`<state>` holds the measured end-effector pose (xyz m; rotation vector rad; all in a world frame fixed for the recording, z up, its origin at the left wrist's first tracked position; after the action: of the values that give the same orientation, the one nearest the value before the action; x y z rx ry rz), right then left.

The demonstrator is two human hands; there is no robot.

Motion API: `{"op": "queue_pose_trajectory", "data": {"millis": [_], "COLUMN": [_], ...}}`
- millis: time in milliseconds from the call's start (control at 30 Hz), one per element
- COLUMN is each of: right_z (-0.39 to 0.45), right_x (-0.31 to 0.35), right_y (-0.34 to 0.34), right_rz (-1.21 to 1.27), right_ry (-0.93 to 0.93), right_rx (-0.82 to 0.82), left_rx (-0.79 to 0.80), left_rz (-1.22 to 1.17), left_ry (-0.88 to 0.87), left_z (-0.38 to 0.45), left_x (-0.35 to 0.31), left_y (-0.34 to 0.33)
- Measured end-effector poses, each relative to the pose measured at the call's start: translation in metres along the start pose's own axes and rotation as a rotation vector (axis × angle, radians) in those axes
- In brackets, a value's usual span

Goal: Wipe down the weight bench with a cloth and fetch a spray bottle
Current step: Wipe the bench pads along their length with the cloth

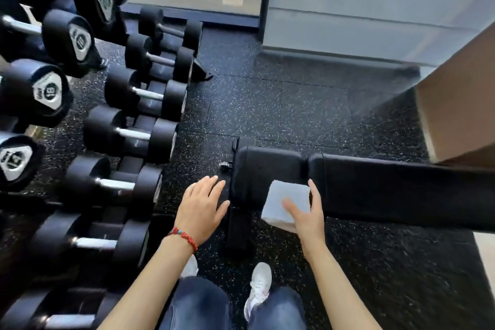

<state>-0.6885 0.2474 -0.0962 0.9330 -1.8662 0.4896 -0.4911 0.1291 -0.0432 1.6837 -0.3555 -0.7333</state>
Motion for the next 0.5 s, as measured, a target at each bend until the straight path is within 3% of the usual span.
{"op": "queue_pose_trajectory", "data": {"millis": [167,500], "right_z": [0.039,0.15], "right_x": [-0.027,-0.135], "right_y": [0.015,-0.01], "right_rz": [-0.021,-0.05], "right_ry": [-0.001,-0.034], "right_rx": [0.019,-0.089], "left_rx": [0.025,0.122], "left_rz": [0.001,-0.006], "left_ry": [-0.026,-0.083], "left_z": [0.038,0.114], "left_x": [-0.01,0.044], "left_y": [-0.041,-0.178]}}
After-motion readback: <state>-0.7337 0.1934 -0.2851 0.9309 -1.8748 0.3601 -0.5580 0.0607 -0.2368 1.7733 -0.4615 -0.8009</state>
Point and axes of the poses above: each hand's wrist, its own z-axis towards the middle knuckle, its own y-axis out of the back of the hand, x = y × z, the point moved 7 cm from there along z, towards the middle knuckle, and after that the axes turned 3 degrees about x, right-handed, at the moved point
